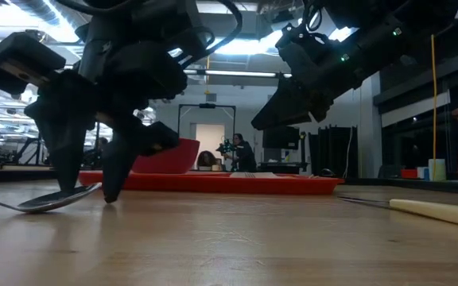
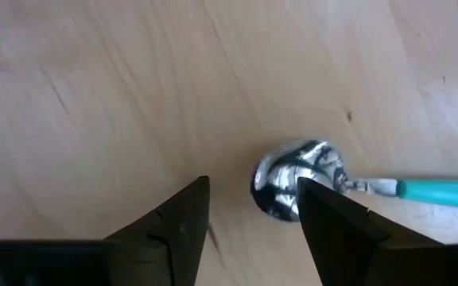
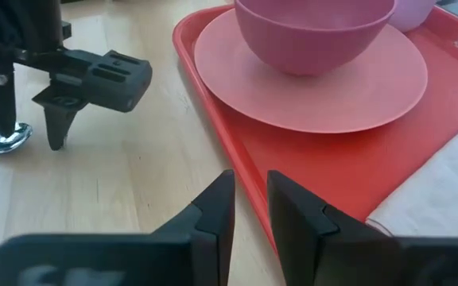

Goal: Set up tray
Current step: Put the blue spoon on top of the white table napkin to the left of the orange fork

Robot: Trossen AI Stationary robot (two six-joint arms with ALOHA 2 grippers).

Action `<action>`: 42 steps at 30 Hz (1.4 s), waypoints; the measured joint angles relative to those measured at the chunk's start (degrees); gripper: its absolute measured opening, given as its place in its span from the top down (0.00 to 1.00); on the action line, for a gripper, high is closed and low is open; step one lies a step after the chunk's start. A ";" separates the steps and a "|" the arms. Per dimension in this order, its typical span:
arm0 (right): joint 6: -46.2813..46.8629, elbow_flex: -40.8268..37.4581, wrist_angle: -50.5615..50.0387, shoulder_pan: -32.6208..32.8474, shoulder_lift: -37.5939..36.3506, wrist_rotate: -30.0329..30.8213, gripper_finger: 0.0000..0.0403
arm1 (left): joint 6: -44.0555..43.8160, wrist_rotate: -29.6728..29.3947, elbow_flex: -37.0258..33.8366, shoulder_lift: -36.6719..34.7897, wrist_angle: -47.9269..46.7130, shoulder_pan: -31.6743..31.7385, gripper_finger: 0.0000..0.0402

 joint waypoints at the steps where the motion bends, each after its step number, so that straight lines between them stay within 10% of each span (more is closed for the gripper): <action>1: 0.00 0.00 0.01 0.00 0.00 0.00 0.80 | 0.00 0.04 -0.01 0.00 0.59 -0.01 0.54; 42: 0.00 0.02 0.78 0.00 0.00 0.09 0.80 | 0.28 6.86 -0.09 0.83 -2.75 -0.90 0.99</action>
